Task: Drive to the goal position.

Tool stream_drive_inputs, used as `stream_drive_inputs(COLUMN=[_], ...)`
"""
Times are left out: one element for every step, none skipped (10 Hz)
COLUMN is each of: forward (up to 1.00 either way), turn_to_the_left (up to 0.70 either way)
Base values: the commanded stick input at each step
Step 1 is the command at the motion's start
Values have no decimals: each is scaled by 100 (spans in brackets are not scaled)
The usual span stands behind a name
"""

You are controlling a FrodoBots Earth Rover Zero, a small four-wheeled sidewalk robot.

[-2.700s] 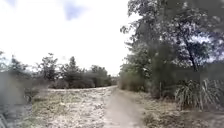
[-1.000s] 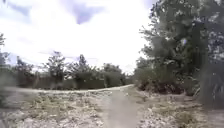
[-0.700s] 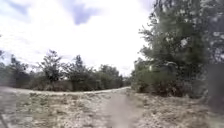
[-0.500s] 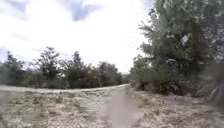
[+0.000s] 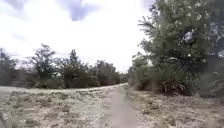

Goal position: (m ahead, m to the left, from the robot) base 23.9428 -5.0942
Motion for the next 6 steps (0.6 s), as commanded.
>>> stream_drive_inputs(forward=[85,85,85,85,85,85], turn_to_the_left=[1,3,27,13,12,33])
